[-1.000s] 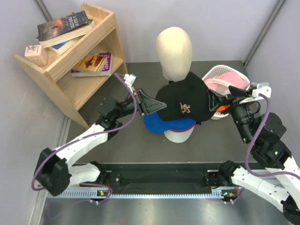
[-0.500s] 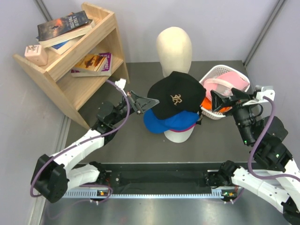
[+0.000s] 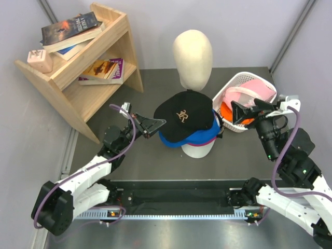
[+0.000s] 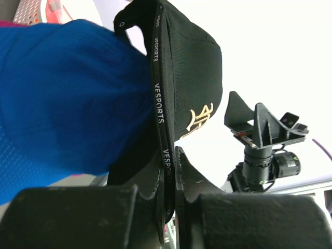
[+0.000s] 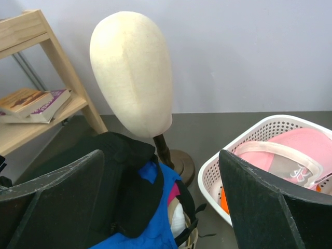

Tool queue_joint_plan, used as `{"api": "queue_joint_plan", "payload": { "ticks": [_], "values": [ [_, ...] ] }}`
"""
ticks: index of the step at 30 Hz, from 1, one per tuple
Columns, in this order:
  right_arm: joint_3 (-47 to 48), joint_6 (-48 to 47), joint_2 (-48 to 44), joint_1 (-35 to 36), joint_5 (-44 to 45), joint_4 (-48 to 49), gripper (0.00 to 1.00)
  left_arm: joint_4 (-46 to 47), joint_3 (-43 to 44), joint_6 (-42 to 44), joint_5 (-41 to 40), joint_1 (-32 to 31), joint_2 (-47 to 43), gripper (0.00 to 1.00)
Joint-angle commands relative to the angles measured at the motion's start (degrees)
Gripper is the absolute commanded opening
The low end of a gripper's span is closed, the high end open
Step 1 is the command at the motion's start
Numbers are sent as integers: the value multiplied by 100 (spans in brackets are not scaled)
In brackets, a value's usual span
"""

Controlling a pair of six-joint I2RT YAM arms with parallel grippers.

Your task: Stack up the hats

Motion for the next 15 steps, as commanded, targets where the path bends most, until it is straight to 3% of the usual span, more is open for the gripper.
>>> {"api": "queue_joint_plan", "payload": {
  "ticks": [1,10,15],
  "values": [
    [-173,99,217,-28,-110,47,91,814,-364,-462,-150,131,-70,0],
    [-823,336,1086,-142,-979,310,75,1052,-435,-550,-70,201,62,0],
    [-1008,398,1500,-757,-2341,723,70,1061,-426,-541,-26,237,62,0]
  ]
}}
